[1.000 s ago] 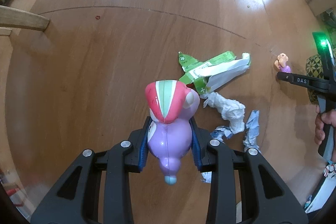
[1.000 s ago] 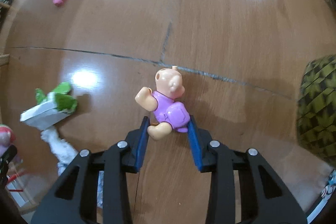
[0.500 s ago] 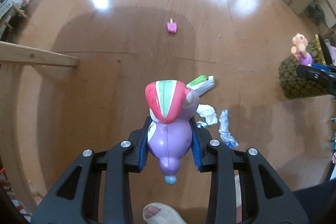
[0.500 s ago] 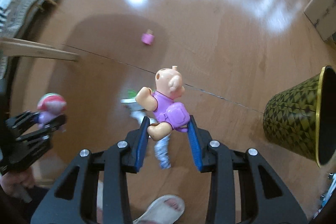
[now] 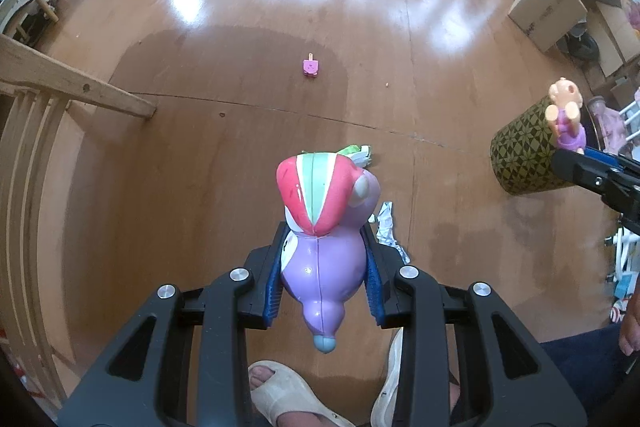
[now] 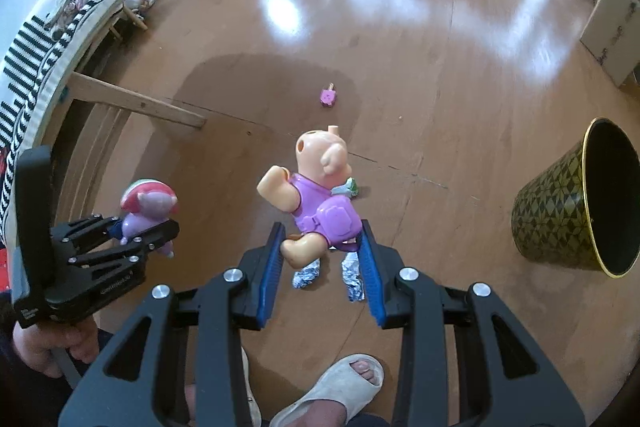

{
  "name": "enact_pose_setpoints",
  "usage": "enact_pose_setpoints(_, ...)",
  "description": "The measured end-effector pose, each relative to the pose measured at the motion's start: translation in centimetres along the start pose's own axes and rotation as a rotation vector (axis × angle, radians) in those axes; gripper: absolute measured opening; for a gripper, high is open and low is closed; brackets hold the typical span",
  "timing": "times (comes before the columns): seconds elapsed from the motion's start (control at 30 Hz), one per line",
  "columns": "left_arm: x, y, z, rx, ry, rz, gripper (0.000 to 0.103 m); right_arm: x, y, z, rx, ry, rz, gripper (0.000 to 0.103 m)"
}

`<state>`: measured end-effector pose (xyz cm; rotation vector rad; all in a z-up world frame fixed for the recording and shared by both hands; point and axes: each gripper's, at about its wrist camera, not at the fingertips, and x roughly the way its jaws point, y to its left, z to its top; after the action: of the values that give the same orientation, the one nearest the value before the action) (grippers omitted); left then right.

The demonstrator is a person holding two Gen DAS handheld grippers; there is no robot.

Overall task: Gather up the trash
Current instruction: 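Carry the toy and doll over the wastebasket and open both tools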

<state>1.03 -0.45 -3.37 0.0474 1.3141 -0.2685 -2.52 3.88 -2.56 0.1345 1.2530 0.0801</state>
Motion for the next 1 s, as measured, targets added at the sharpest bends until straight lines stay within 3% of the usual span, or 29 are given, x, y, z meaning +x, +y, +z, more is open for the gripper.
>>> enact_pose_setpoints(0.2,1.1,-1.6,0.4,0.056,0.026,0.020,0.033,-1.0,-3.2,0.5,0.065,-0.024,-0.030,0.036)
enact_pose_setpoints(0.33,1.6,-4.4,2.2,0.083,0.043,-0.006,0.033,-3.0,-8.0,1.5,0.183,-0.054,-0.046,0.037)
enact_pose_setpoints(0.47,1.3,-10.8,5.5,0.160,0.023,-0.058,0.033,-5.9,-13.6,2.4,0.301,-0.101,-0.079,0.037)
enact_pose_setpoints(0.67,1.3,-23.4,9.7,0.285,0.007,-0.158,0.033,-9.6,-22.6,2.1,0.483,-0.135,-0.134,0.037)
enact_pose_setpoints(0.87,2.9,-34.5,11.0,0.410,-0.003,-0.241,0.033,-11.5,-30.7,1.1,0.590,-0.128,-0.185,0.037)
enact_pose_setpoints(1.0,4.9,-39.2,11.0,0.461,0.012,-0.251,0.034,-11.3,-34.2,-0.3,0.671,-0.121,-0.218,0.037)
